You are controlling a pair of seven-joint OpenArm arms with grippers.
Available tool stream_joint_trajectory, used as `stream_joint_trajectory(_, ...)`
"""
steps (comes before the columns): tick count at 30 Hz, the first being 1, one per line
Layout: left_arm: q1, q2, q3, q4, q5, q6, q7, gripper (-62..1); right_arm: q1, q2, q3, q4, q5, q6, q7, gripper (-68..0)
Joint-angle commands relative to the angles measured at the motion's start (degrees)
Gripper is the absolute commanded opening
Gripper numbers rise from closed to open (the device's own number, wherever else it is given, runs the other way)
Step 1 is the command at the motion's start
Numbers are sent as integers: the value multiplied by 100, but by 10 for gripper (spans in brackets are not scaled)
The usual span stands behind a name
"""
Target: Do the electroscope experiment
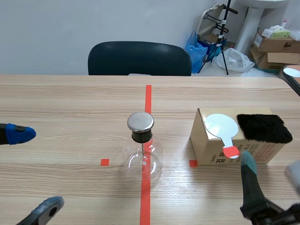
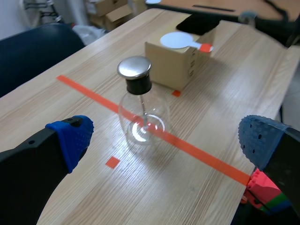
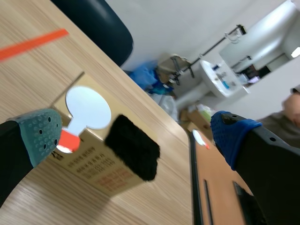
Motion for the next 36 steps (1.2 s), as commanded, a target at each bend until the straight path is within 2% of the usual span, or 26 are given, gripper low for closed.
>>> stream_joint_trajectory(1, 155, 229, 20, 330, -170, 317, 28, 14, 70, 129, 157, 76, 273, 380, 42, 4)
stream_joint_trajectory(3, 245, 435, 20, 527, -190, 566, 120, 14, 83, 243, 308, 205, 734, 1021, 70, 4)
stream_joint_trajectory(4, 286, 514, 20, 605, -188, 566, 133, 14, 101, 280, 374, 256, 938, 1316, 85, 4)
stream_joint_trajectory(7, 332, 658, 26, 824, -214, 667, 516, 14, 238, 326, 542, 334, 1360, 2000, 66, 4)
stream_joint_trajectory(10, 330, 737, 26, 909, -560, 984, 905, 14, 463, 321, 704, 337, 1635, 2796, -52, 4)
stream_joint_trajectory(13, 328, 750, 26, 911, -664, 1012, 984, 14, 688, 319, 883, 337, 2013, 3600, -205, 4)
stream_joint_trajectory(15, 328, 750, 26, 911, -664, 1012, 1014, 14, 837, 319, 975, 337, 2304, 3932, -343, 4)
stream_joint_trajectory(22, 328, 750, 26, 911, -658, 1012, 1106, 14, 1318, 317, 1008, 334, 2990, 4111, -879, 4)
stream_joint_trajectory(29, 328, 748, 26, 911, -658, 1012, 1419, 14, 1318, 319, 1008, 334, 3038, 4111, -1156, 4)
stream_joint_trajectory(36, 326, 748, 26, 911, -658, 1012, 1419, 14, 1318, 319, 1010, 334, 3036, 4109, -1169, 4)
